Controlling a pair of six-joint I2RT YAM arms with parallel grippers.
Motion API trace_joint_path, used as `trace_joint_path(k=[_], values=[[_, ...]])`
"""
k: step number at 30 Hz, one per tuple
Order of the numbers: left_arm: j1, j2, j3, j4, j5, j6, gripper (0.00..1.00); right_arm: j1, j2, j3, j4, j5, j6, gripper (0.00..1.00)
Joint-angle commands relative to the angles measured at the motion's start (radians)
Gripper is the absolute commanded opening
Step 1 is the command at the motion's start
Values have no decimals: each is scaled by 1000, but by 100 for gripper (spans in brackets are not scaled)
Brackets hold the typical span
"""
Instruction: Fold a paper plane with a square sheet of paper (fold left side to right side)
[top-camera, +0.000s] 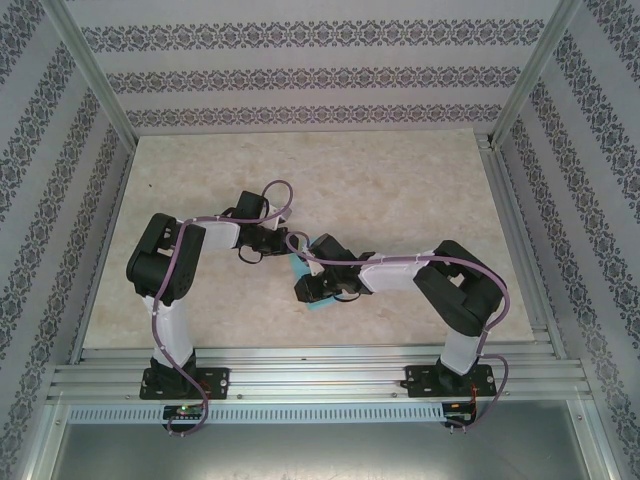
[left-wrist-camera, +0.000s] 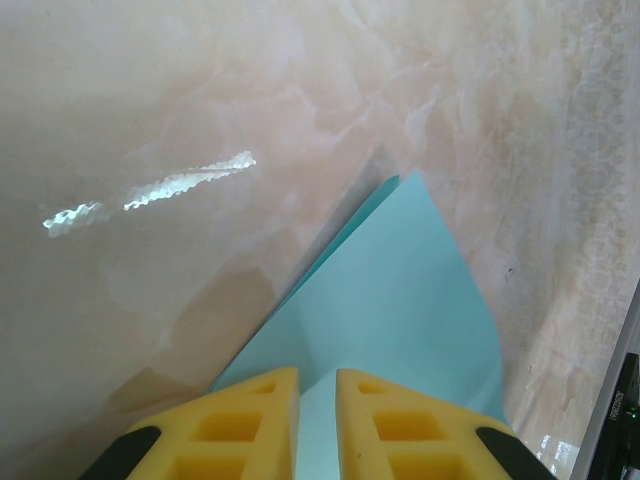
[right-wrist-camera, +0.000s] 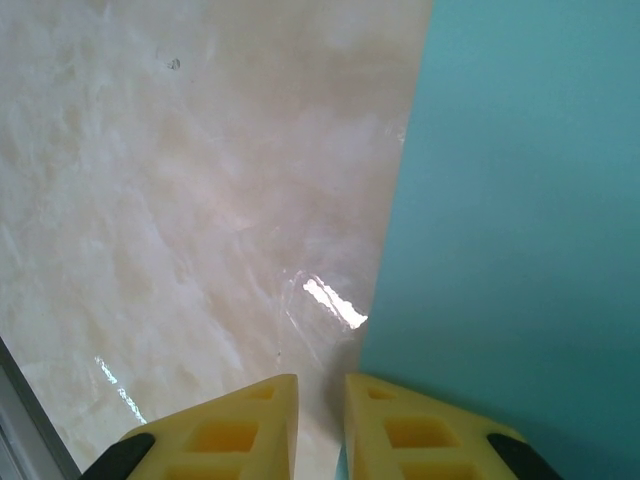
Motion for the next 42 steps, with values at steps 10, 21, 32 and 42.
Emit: trace_joint_path(k=[10, 21, 32, 42], values=[[-9, 111, -32, -59, -240, 71, 19, 20, -10, -16, -138, -26, -13, 9], [-9, 116, -28, -67, -246, 78, 18, 54, -50, -74, -154, -31, 21, 8], [-9, 113, -22, -74, -247, 80, 18, 67, -88, -157, -137, -35, 76, 8], [-5, 36, -17, -72, -191, 57, 20, 73, -81, -166, -141, -10, 91, 9]])
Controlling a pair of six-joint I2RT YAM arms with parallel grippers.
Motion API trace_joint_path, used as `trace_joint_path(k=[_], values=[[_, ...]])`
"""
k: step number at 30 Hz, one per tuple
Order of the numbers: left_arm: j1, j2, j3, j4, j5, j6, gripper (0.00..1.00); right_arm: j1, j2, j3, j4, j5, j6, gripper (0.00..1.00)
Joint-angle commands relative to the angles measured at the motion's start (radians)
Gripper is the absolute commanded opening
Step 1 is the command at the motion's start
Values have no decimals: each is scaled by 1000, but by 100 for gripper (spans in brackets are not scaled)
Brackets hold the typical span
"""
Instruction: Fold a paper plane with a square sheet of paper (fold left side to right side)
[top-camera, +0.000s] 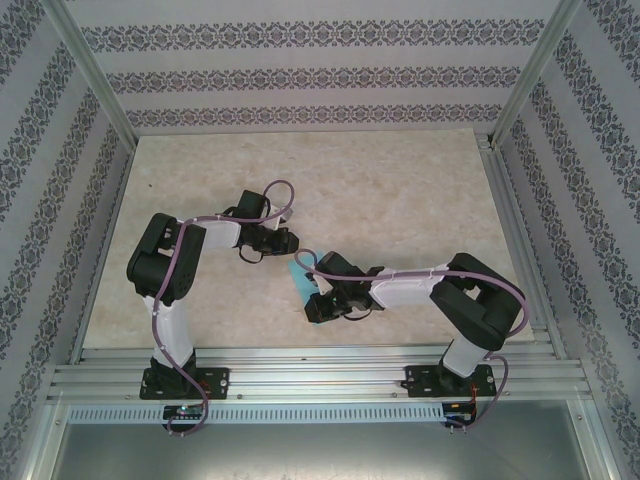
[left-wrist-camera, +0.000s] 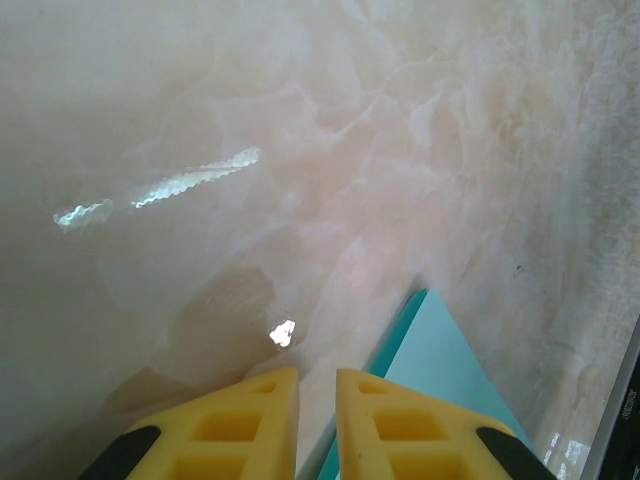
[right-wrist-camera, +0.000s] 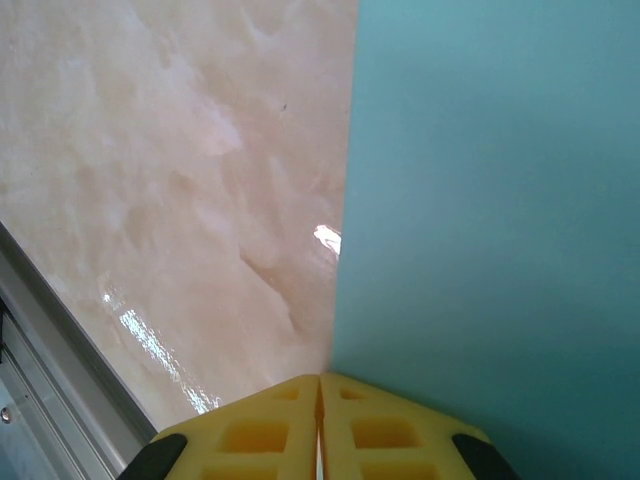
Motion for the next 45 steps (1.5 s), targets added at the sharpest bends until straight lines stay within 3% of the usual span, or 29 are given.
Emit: trace_joint_path(k=[1, 8, 12, 17, 21, 29, 45], values=[[7, 11, -28, -48, -161, 36, 21, 4, 42, -19, -96, 31, 13, 9], [50, -185, 0, -151, -142, 34, 24, -25, 45, -5, -81, 34, 0, 10], [49, -258, -69, -143, -63, -5, 25, -38, 38, 1, -72, 32, -6, 11], [50, -300, -169, -86, -22, -106, 46, -44, 44, 12, -72, 19, -17, 12], [50, -268, -220, 5, 28, -205, 51, -44, 53, 7, -73, 16, -19, 12], [41, -171, -254, 147, 104, -297, 47, -44, 50, 0, -67, 16, -17, 12], [-14, -76, -193, 124, 69, -287, 40, -44, 48, 0, -69, 22, -13, 13]])
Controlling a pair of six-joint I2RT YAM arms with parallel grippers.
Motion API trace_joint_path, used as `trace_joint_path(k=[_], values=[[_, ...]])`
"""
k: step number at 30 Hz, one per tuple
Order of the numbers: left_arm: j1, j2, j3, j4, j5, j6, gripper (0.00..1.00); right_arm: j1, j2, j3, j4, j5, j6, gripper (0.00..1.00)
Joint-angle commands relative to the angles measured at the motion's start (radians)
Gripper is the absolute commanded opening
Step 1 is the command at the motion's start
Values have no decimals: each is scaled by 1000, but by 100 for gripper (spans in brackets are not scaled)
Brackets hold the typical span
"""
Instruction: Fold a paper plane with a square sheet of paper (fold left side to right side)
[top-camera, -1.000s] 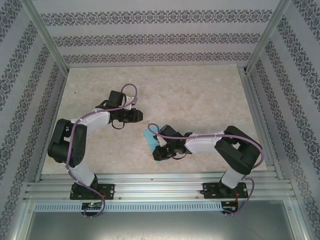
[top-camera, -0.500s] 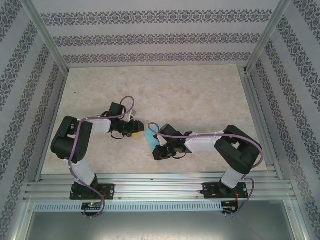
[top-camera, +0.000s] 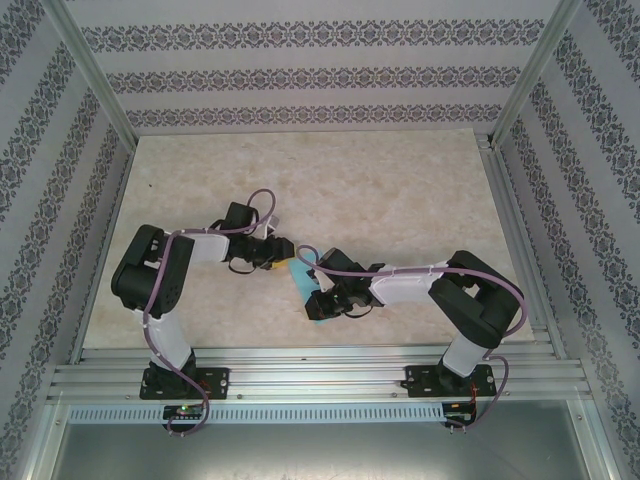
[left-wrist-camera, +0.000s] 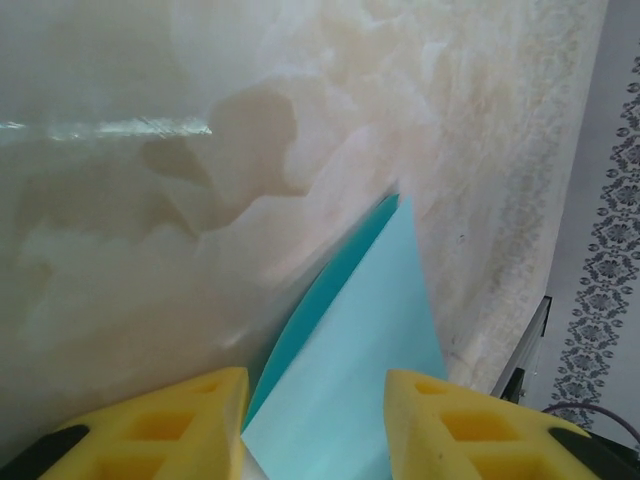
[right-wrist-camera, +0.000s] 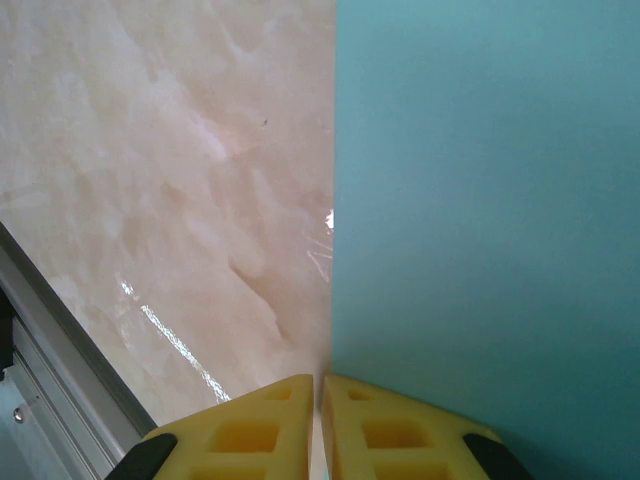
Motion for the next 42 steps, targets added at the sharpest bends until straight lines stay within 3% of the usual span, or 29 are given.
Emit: trace_joint_path(k=[1, 17, 23, 28, 37, 42], values=[[-35, 43, -2, 3, -27, 20, 38, -10, 36, -14, -53, 54, -9, 13], [-35, 11, 50, -82, -18, 120, 12, -27, 20, 20, -55, 54, -19, 15], [-30, -35, 72, -83, -44, 119, 4, -77, -101, 86, -115, 68, -29, 19], [-17, -62, 80, -21, -60, 103, 3, -145, -179, 126, -94, 57, 52, 19], [74, -39, -3, 242, -91, -10, 2, -145, -12, 250, 8, 123, 334, 13], [113, -40, -42, 282, -111, -33, 1, -139, 64, 325, 15, 158, 388, 13]])
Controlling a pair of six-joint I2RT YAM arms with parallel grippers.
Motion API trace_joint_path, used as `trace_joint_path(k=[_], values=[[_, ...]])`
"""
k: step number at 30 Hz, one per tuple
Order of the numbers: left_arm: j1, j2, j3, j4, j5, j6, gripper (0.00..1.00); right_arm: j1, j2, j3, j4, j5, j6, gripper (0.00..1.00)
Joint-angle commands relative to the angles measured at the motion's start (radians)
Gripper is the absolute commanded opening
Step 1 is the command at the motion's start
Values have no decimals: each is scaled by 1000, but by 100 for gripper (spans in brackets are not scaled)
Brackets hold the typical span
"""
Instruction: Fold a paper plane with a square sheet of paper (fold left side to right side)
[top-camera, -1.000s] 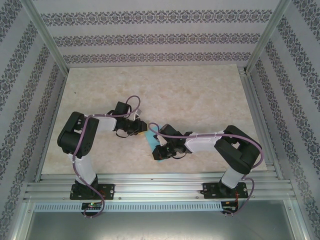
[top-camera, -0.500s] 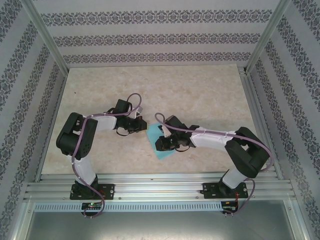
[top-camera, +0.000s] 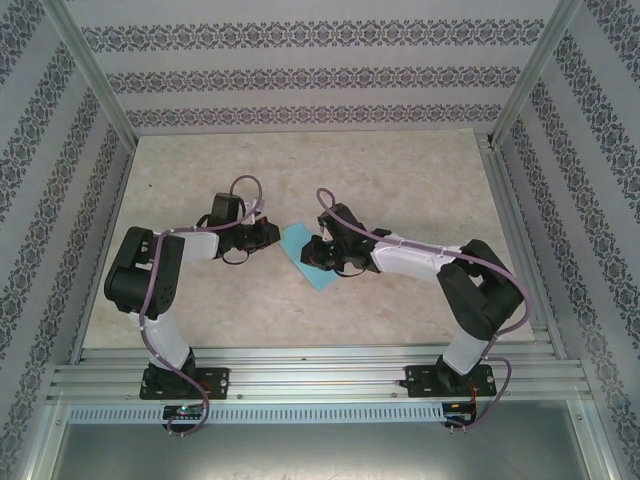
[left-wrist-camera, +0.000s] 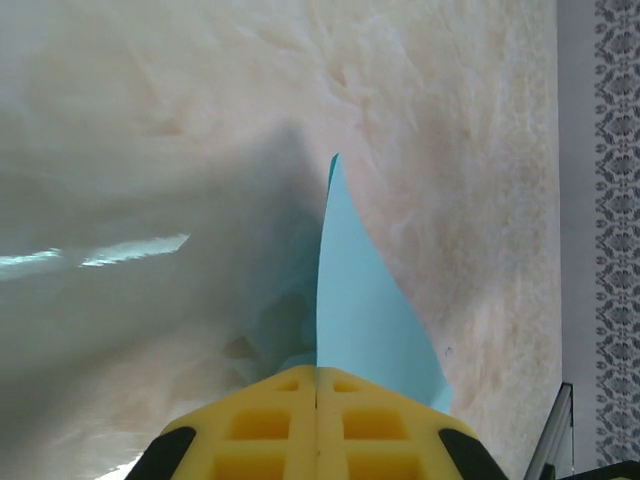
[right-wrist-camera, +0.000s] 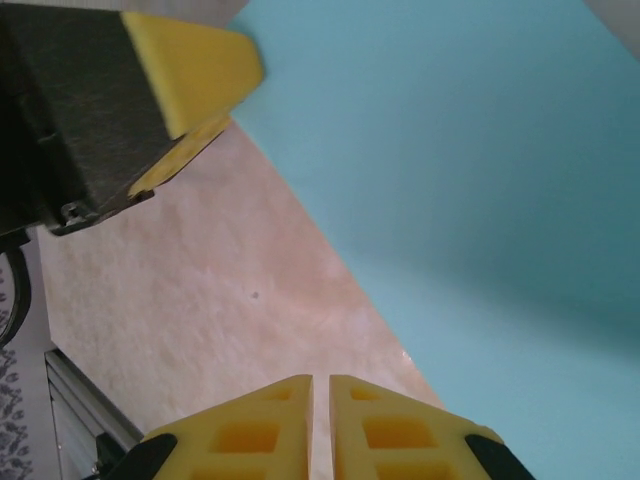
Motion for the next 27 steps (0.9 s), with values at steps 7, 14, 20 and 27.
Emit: trace_joint_path(k=[7, 14, 20, 27], values=[[29, 5, -73, 127, -47, -27, 1, 39, 152, 152, 56, 45, 154, 12], [29, 10, -103, 137, -62, -16, 1, 70, 255, 214, 59, 59, 243, 10], [29, 12, -121, 134, -67, 1, 1, 79, 307, 240, 78, 68, 281, 9], [29, 36, -141, 158, -65, 4, 1, 82, 334, 246, 69, 70, 298, 9]])
